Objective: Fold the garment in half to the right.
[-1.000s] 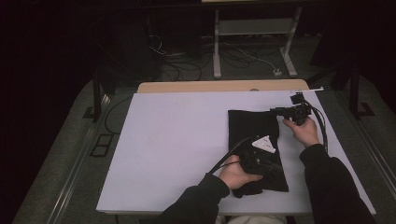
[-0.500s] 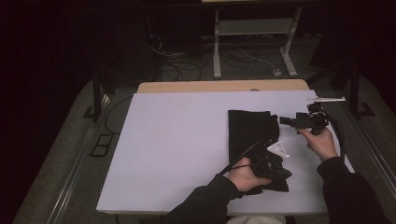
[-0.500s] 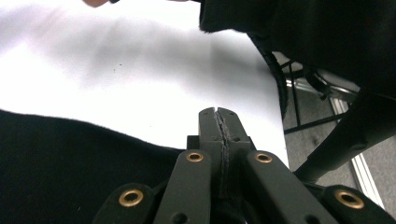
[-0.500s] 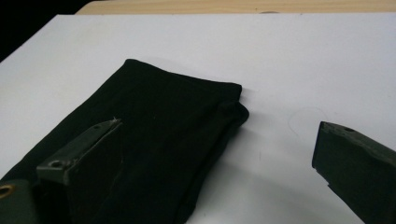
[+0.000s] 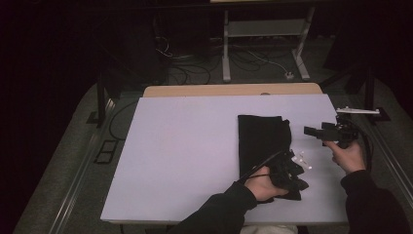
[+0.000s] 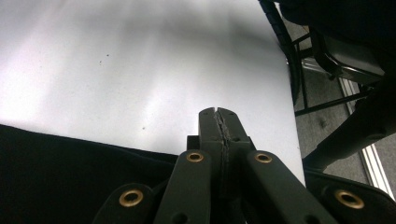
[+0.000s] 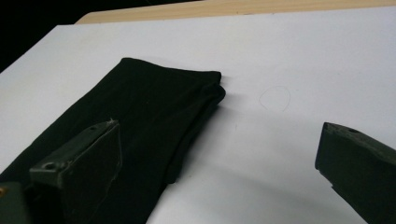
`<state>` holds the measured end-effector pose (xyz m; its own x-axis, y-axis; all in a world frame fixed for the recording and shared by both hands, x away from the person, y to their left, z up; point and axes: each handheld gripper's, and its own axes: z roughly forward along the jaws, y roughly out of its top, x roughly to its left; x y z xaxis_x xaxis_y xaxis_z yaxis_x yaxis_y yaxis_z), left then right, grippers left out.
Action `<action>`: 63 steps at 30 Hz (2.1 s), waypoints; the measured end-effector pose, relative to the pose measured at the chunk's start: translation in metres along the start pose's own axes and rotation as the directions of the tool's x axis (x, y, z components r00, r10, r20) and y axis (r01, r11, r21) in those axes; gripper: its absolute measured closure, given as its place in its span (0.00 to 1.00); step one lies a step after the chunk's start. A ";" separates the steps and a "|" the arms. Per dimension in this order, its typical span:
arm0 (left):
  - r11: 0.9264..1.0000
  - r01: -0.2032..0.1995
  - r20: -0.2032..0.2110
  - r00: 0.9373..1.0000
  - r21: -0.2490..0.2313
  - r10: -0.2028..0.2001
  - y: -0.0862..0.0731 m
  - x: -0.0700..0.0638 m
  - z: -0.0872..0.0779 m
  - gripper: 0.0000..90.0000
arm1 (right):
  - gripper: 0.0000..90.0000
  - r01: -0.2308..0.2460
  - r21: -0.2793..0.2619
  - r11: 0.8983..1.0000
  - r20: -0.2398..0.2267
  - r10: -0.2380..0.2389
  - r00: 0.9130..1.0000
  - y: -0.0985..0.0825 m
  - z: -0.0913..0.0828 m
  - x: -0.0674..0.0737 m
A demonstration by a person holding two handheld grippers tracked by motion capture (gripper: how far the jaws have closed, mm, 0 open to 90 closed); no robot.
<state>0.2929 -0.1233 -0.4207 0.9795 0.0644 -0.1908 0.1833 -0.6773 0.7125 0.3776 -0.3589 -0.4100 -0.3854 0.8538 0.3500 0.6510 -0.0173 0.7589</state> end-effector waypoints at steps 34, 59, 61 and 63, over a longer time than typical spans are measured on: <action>0.990 0.081 -0.031 0.996 -0.117 -0.085 -0.012 0.022 -0.053 0.00 | 0.00 0.072 -0.006 0.997 -0.026 -0.072 0.997 -0.014 -0.022 0.020; 0.986 0.094 -0.149 0.982 -0.140 -0.115 -0.045 0.034 -0.104 0.00 | 0.00 0.146 0.007 0.989 -0.038 -0.146 0.989 -0.034 -0.037 0.040; 0.985 0.098 -0.158 0.980 -0.141 -0.120 -0.049 0.035 -0.107 0.00 | 0.00 0.147 0.009 0.989 -0.036 -0.147 0.989 -0.035 -0.038 0.040; 0.984 0.103 -0.165 0.978 -0.147 -0.127 -0.052 0.035 -0.112 0.00 | 0.00 0.145 0.004 0.989 -0.037 -0.144 0.989 -0.036 -0.039 0.040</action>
<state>0.3273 -0.0039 -0.3890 0.9485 0.2699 -0.1658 0.2935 -0.5523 0.7803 0.3132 -0.3448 -0.4024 -0.4990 0.8277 0.2566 0.5909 0.1084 0.7995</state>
